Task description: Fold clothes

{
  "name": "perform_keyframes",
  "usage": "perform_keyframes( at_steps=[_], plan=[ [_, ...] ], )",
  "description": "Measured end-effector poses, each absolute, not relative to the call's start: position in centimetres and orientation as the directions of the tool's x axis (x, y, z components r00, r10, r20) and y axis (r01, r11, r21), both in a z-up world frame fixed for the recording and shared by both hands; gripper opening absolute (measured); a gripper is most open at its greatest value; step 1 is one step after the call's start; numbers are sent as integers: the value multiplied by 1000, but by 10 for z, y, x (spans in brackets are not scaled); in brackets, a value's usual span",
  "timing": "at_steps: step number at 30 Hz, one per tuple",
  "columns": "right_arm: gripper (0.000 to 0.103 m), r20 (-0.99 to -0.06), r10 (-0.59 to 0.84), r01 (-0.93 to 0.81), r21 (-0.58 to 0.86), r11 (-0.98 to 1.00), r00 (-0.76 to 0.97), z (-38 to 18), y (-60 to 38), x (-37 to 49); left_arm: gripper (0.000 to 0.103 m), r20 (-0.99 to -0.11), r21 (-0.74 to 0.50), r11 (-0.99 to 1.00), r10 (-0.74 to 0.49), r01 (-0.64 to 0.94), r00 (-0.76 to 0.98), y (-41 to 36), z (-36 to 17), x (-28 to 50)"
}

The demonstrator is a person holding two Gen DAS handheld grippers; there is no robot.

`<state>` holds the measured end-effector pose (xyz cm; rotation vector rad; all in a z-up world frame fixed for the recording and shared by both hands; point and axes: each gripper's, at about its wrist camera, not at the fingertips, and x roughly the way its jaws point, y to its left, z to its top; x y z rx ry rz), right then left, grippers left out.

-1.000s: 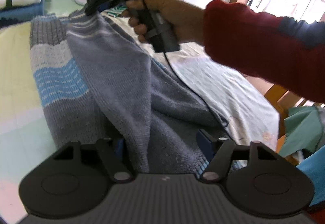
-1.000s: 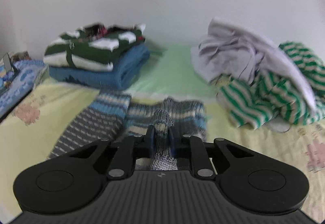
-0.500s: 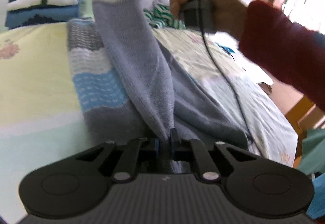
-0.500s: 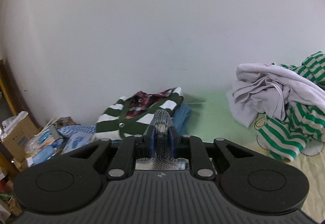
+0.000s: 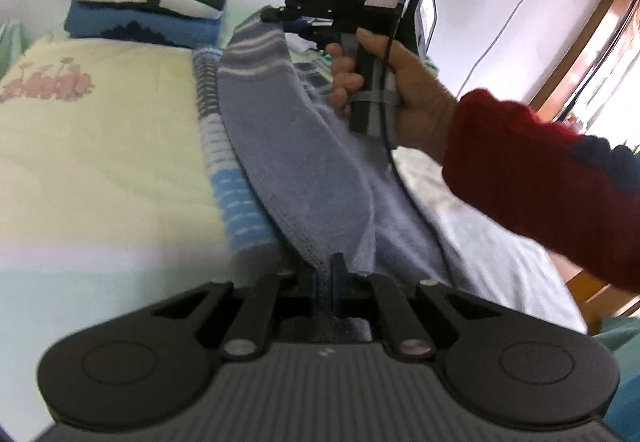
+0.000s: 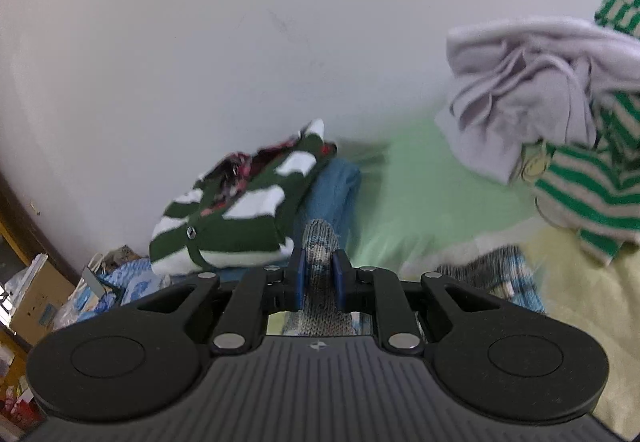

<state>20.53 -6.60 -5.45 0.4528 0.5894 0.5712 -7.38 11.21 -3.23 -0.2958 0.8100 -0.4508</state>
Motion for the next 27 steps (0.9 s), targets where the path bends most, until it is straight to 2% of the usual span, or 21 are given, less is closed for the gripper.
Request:
perform_keyframes(
  at_steps=[2, 5, 8, 13, 17, 19, 21, 22, 23, 25, 27],
  plan=[
    [17, -416, 624, -369, 543, 754, 662, -61, -64, 210, 5, -668, -417, 868, -494, 271, 556, 106, -36, -74],
    [31, -500, 590, -356, 488, 797, 634, -74, -55, 213, 5, -661, -419, 865, -499, 275, 561, 103, -34, -77],
    [39, -521, 560, -335, 466, 819, 644, -75, -62, 209, 6, -664, -409, 869, -493, 280, 561, 101, -28, -74],
    [44, -438, 510, -379, 354, 855, 740, -45, -61, 183, 5, -675, -356, 881, -473, 311, 567, 94, -28, -70],
    [44, -534, 530, -506, 206, 837, 659, -41, -17, 177, 7, -684, -302, 888, -456, 347, 570, 83, -27, -71],
    [44, -567, 500, -506, 162, 847, 654, -52, 0, 174, 8, -687, -279, 889, -448, 362, 572, 79, -25, -72],
    [43, -582, 498, -504, 168, 847, 643, -65, 8, 175, 8, -683, -265, 889, -446, 372, 579, 77, -23, -74],
    [38, -598, 484, -493, 163, 854, 639, -71, 12, 177, 8, -680, -259, 889, -445, 377, 582, 76, -23, -75],
    [21, -606, 469, -482, 155, 862, 643, -75, 13, 178, 8, -677, -252, 890, -443, 380, 588, 75, -22, -75],
    [9, -596, 450, -454, 155, 877, 665, -72, 9, 178, 8, -674, -238, 892, -436, 384, 596, 72, -21, -76],
    [7, -569, 481, -429, 235, 872, 667, -66, -3, 177, 8, -669, -235, 893, -435, 384, 602, 71, -20, -78]
  ],
)
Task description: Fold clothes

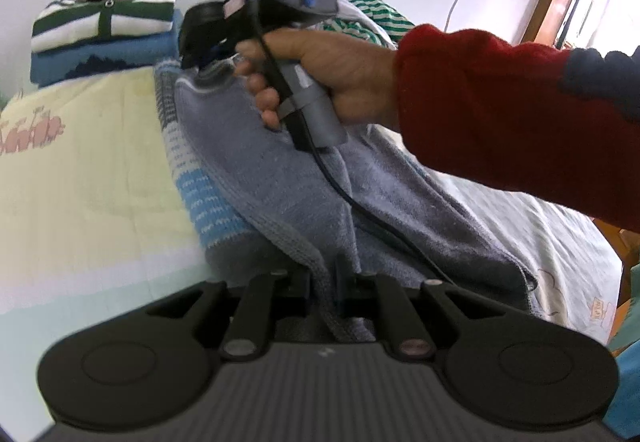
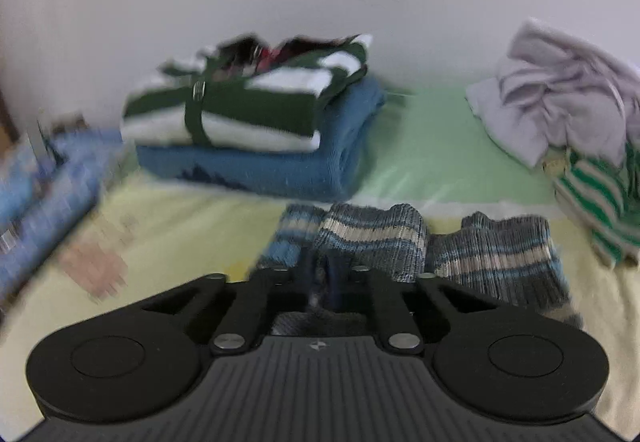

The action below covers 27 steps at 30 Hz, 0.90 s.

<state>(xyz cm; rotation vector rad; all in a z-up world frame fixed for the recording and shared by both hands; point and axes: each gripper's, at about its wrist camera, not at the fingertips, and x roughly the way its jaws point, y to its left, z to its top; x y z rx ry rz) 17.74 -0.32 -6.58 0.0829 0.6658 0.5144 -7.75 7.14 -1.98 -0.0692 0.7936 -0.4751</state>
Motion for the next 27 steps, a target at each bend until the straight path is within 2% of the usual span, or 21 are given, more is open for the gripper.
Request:
perform_keyframes(
  at_steps=[4, 10, 12, 13, 14, 16, 18, 20, 21, 22, 24, 27],
  plan=[
    [7, -515, 541, -446, 306, 841, 665, -52, -9, 170, 8, -662, -259, 889, -448, 378, 600, 76, -17, -81],
    [11, -583, 536, -451, 301, 840, 610, -75, 11, 175, 10, -687, -299, 890, -451, 345, 569, 84, -31, -81],
    [28, -575, 555, -444, 337, 830, 601, -73, 3, 173, 10, -680, -335, 882, -470, 332, 563, 91, -31, -81],
    [40, -559, 573, -429, 380, 819, 599, -69, -6, 172, 10, -679, -338, 882, -470, 329, 564, 93, -32, -82],
    [42, -542, 591, -414, 423, 806, 598, -64, -16, 170, 10, -678, -337, 883, -468, 327, 567, 94, -32, -83],
    [40, -519, 600, -390, 462, 796, 609, -58, -34, 165, 10, -677, -339, 884, -467, 323, 569, 96, -33, -85],
    [34, -524, 587, -371, 465, 804, 617, -57, -46, 166, 10, -677, -345, 882, -471, 321, 566, 95, -36, -87],
    [27, -572, 560, -350, 442, 826, 599, -68, -45, 175, 11, -680, -331, 884, -466, 331, 566, 91, -37, -88],
    [27, -603, 542, -339, 425, 839, 585, -75, -43, 180, 11, -682, -322, 885, -463, 337, 566, 89, -36, -89],
    [21, -616, 530, -338, 410, 847, 582, -80, -41, 184, 12, -685, -318, 886, -461, 338, 564, 88, -36, -89],
    [21, -599, 529, -353, 394, 849, 601, -84, -40, 188, 12, -693, -312, 887, -457, 340, 557, 90, -34, -90],
    [26, -581, 563, -373, 423, 826, 588, -71, -51, 176, 15, -693, -274, 899, -431, 342, 578, 98, -24, -97]
  ],
)
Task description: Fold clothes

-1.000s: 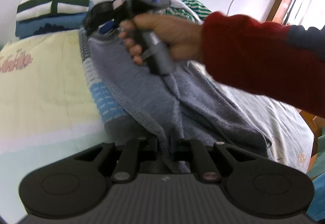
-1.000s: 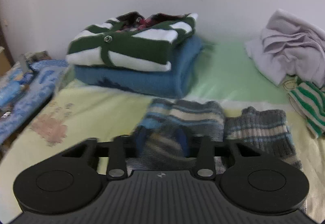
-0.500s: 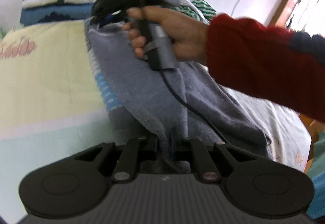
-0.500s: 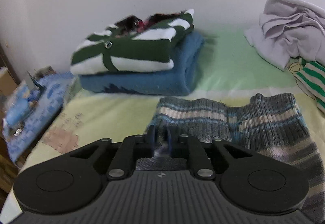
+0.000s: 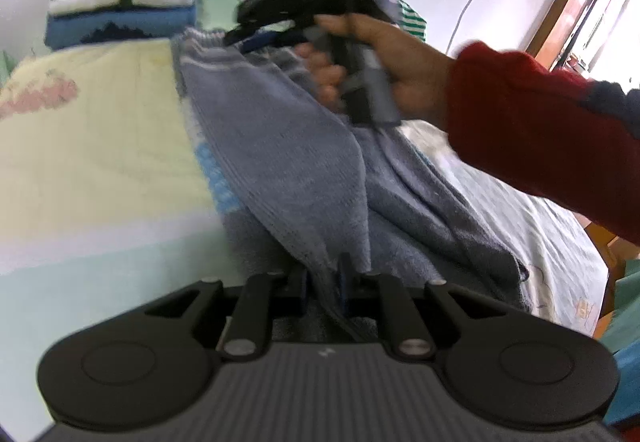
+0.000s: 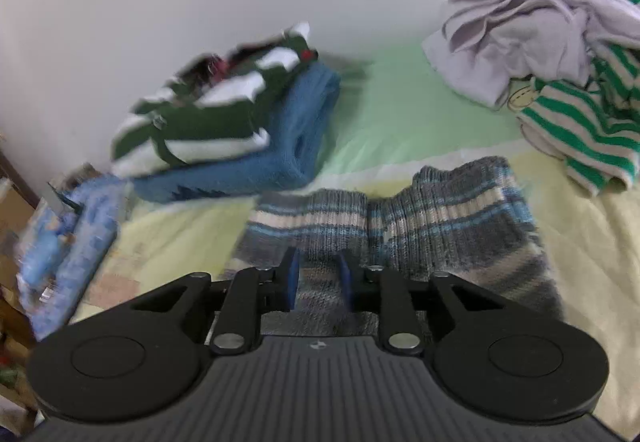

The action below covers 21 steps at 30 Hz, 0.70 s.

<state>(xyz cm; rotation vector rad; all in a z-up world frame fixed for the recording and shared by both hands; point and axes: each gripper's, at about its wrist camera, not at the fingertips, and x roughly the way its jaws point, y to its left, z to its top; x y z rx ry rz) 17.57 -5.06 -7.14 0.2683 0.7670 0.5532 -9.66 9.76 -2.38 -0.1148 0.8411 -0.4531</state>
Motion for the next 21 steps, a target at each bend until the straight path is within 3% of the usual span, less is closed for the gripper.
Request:
perform_keyframes(
  at_steps=[6, 10, 11, 14, 16, 18, 21],
  plan=[
    [27, -590, 660, -511, 430, 744, 465, -63, -78, 108, 18, -676, -204, 920, -380, 336, 631, 109, 0, -109],
    [27, -621, 656, -560, 387, 733, 429, -80, -81, 65, 22, -649, -266, 885, -458, 383, 608, 90, -4, -101],
    [26, -611, 651, -557, 377, 740, 451, -81, -83, 58, 27, -651, -275, 878, -470, 392, 595, 84, -9, -97],
    [28, -589, 639, -521, 388, 760, 494, -76, -95, 47, 27, -716, -236, 890, -431, 391, 549, 67, -34, -88],
    [29, -558, 663, -497, 442, 747, 499, -70, -111, 36, 30, -713, -201, 896, -411, 396, 568, 66, -40, -96],
    [29, -573, 670, -507, 445, 738, 472, -69, -120, 20, 38, -718, -206, 898, -409, 389, 564, 67, -40, -103],
    [27, -621, 645, -556, 373, 743, 444, -76, -124, -1, 38, -725, -213, 907, -396, 364, 564, 68, -39, -110]
  ],
)
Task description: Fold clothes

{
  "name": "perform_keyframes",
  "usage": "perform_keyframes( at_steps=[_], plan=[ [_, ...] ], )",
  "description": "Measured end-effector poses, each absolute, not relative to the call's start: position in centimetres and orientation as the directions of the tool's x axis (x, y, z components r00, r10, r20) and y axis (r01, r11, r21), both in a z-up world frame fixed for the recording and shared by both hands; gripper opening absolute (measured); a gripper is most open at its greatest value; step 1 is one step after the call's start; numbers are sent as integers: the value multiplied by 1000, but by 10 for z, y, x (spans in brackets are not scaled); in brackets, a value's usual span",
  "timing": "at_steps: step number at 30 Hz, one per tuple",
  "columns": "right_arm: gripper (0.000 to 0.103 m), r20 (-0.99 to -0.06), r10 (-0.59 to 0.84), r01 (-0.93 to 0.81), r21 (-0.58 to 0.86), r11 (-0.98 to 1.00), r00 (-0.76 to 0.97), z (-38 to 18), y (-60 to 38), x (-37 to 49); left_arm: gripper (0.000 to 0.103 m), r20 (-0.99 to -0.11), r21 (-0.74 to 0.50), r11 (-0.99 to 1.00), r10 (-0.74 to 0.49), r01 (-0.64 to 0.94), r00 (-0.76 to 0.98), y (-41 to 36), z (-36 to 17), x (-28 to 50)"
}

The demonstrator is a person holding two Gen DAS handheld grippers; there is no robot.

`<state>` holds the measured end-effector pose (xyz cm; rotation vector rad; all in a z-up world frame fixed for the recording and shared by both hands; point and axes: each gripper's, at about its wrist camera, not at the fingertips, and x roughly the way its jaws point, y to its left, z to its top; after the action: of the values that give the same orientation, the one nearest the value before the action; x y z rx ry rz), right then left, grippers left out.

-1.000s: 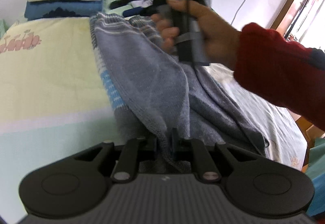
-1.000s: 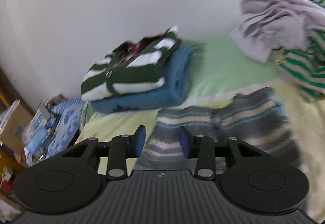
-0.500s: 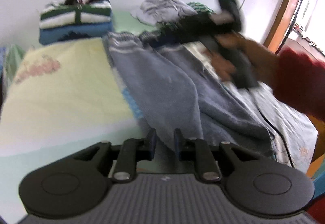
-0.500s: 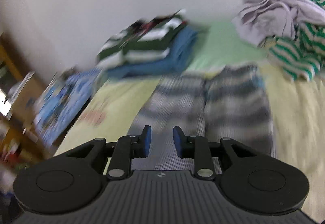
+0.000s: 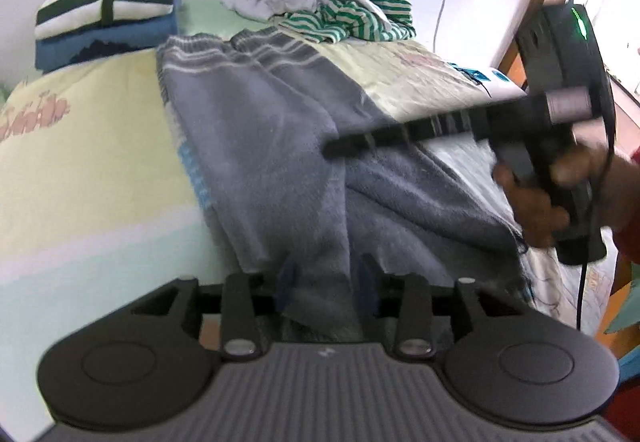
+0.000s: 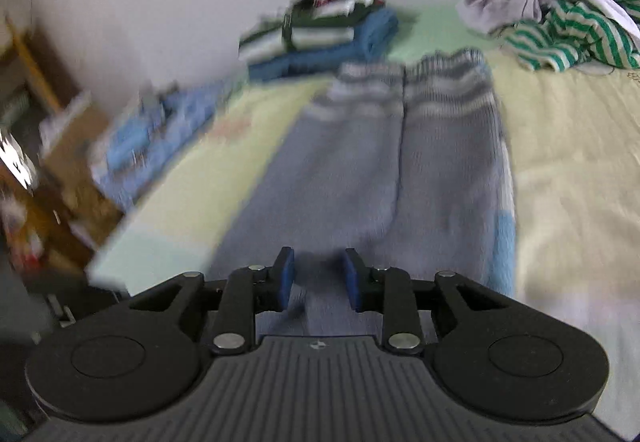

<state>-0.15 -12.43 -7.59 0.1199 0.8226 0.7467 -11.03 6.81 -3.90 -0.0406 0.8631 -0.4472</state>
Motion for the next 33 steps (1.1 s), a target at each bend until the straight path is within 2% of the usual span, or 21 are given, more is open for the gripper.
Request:
perform_keyframes(
  at_steps=[3, 6, 12, 14, 17, 21, 25, 28, 33],
  plan=[
    [28, -624, 636, -559, 356, 749, 454, -68, -134, -15, 41, -728, -227, 908, -399, 353, 557, 66, -30, -117],
    [29, -593, 655, -558, 377, 739, 468, -60, -149, -29, 54, -740, -214, 911, -386, 352, 550, 61, -30, -129],
    [31, -625, 613, -526, 352, 774, 484, -62, -174, -44, 55, -752, -147, 933, -321, 328, 575, 45, -27, -150],
    [39, -622, 609, -508, 363, 782, 493, -61, -186, -49, 61, -762, -135, 937, -307, 323, 570, 40, -26, -157],
    [40, -627, 597, -479, 373, 794, 501, -61, -204, -56, 62, -788, -126, 949, -273, 290, 552, 38, -33, -169],
    [40, -642, 573, -439, 378, 815, 510, -63, -221, -67, 63, -770, -148, 955, -274, 256, 576, 41, -23, -184],
    [44, -667, 544, -397, 379, 836, 510, -68, -224, -76, 74, -746, -168, 961, -270, 220, 609, 49, -17, -180],
    [45, -673, 537, -359, 401, 843, 509, -71, -224, -81, 74, -749, -198, 962, -272, 188, 604, 61, -25, -165],
    [46, -681, 546, -274, 474, 837, 488, -73, -223, -92, 74, -741, -393, 909, -402, 137, 538, 91, -40, -151]
  ],
)
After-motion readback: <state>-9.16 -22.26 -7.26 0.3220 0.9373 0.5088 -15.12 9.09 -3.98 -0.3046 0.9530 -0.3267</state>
